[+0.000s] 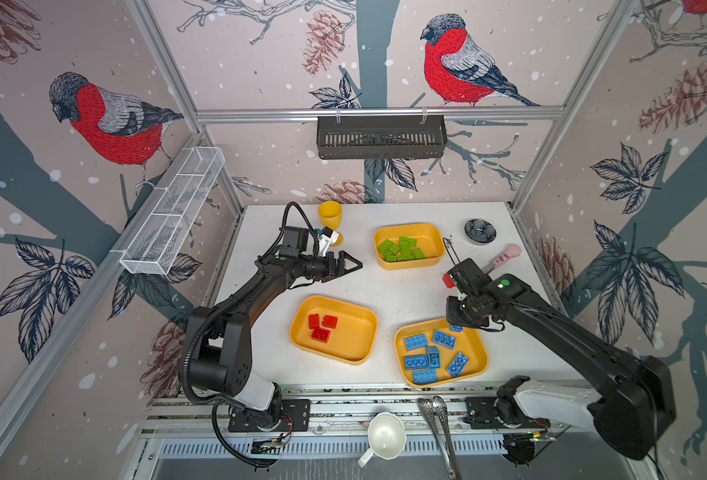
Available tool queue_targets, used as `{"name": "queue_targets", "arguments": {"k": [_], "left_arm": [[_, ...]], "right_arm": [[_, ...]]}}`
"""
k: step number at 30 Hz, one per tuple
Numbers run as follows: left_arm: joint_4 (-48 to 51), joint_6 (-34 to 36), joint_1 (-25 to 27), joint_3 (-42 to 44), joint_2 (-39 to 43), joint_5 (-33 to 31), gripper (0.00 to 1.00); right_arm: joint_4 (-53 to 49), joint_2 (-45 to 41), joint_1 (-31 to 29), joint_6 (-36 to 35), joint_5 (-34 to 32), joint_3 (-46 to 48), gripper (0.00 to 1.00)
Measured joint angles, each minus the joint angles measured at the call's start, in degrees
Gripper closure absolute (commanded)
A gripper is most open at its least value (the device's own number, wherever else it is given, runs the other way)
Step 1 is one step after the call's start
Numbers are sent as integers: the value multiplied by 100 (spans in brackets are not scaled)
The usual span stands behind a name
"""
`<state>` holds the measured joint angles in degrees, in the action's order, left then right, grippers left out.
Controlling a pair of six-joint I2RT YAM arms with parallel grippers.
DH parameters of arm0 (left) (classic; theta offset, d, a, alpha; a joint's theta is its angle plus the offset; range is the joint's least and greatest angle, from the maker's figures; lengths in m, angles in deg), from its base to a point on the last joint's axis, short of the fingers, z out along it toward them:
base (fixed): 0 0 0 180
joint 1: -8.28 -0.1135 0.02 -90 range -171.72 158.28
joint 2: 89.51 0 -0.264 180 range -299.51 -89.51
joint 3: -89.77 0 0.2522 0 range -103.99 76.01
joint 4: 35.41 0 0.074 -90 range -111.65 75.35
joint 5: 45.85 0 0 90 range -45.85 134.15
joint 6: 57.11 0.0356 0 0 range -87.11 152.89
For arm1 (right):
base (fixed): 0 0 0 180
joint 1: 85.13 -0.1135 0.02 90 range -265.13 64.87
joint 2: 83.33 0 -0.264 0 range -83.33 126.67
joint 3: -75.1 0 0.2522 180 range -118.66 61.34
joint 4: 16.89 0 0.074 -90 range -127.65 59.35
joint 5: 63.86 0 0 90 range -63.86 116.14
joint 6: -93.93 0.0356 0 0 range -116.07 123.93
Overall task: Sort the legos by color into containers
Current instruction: 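Carry the blue brick to the blue-brick tub and release it, then move the right gripper to a red brick and grasp it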
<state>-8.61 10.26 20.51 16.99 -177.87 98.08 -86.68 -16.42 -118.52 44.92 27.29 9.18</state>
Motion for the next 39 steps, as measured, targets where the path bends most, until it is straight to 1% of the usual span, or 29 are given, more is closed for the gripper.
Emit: {"name": "queue_targets", "arguments": {"k": [3, 8, 9, 12, 14, 17, 22, 25, 30, 35, 39], "left_arm": [[-33, 2, 7, -42, -87, 22, 3], [-37, 13, 7, -70, -107, 22, 3], [-37, 13, 7, -68, -105, 20, 3], [-48, 13, 7, -42, -76, 11, 3], [-50, 13, 7, -24, -52, 0, 3], [-52, 13, 7, -15, -35, -4, 3], [-74, 11, 7, 39, -22, -13, 3], [-76, 7, 7, 44, -15, -17, 3], [-92, -9, 7, 52, 24, -22, 3], [-210, -151, 7, 138, 164, -59, 3], [-332, -243, 7, 238, 271, -142, 3]], "right_arm": [[-175, -251, -94, 142, 236, 306, 74], [-212, -391, -332, 378, 680, 791, 67], [-188, -391, -367, 387, 772, 861, 63], [-66, -354, -385, 407, 970, 962, 46], [13, -289, -376, 389, 1080, 960, 43], [44, -219, -153, 308, 1202, 828, 42], [94, -57, 636, -4, 1198, 369, 40], [157, 225, 949, -201, 1023, 11, 37], [422, 874, 1255, -424, 586, -426, 32], [809, 1453, 1582, -726, 160, -667, 32], [1180, 2122, 1694, -1187, -223, -1023, 34]]}}
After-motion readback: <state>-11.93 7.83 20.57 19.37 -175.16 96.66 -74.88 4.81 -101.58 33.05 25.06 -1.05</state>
